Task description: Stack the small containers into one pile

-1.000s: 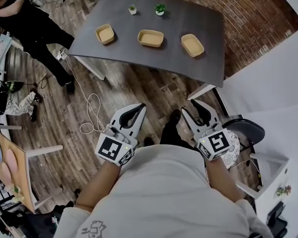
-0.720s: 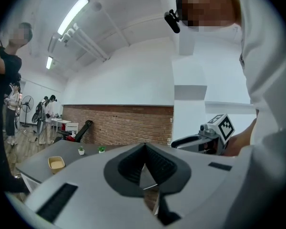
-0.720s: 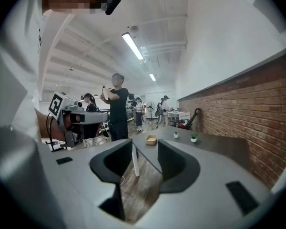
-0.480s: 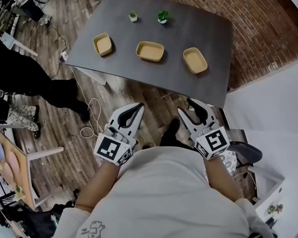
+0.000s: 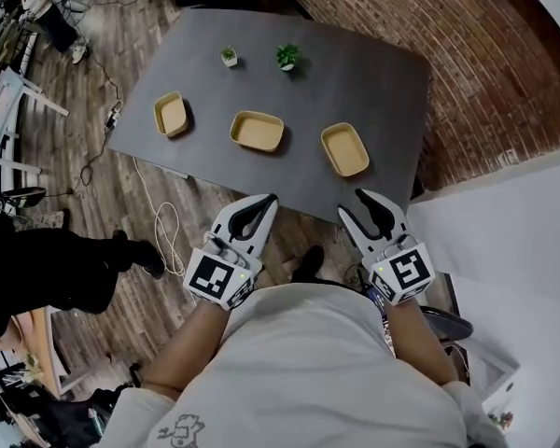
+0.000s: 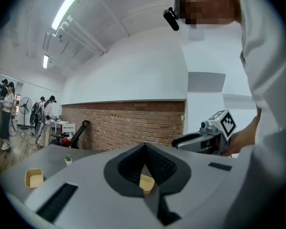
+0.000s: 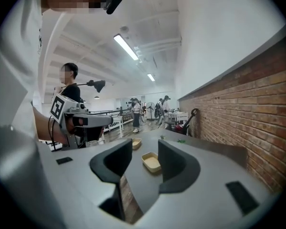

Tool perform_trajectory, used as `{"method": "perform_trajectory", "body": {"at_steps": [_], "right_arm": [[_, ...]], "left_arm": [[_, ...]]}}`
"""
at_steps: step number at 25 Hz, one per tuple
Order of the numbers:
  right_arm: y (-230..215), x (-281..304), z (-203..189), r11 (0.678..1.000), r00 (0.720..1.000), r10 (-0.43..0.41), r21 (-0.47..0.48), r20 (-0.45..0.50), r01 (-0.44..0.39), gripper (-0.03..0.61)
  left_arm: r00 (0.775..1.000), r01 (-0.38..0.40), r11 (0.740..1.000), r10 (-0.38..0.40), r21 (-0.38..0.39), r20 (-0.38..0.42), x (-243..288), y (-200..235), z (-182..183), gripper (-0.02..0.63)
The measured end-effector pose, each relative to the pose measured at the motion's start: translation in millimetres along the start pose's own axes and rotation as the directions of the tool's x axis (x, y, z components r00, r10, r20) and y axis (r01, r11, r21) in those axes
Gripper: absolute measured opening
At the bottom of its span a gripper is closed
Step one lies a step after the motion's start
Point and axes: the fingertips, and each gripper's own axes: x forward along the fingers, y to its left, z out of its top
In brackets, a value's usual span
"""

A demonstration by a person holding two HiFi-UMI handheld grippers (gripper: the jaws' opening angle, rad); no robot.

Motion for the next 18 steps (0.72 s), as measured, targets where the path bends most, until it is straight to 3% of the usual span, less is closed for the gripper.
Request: {"method": "perform_trajectory", "body": {"at_steps": [9,18], "right_arm": [[-62.8,-5.3,28.2,0.998,0.997,-0.055,-0.016,0.050,0.056,0.175],[-97.0,18.6,5.0,0.995,0.995,-0.091,0.027,-0.032,0.092,0.173]], "left_arm": [[1.000,0.020,1.000,-0.020,0.008,0.023,65.7,-2.1,15.3,0.011],[0.997,0.073,0.997,-0.073,0.034,-0.011,103.5,17.2,3.4,0.011]]}}
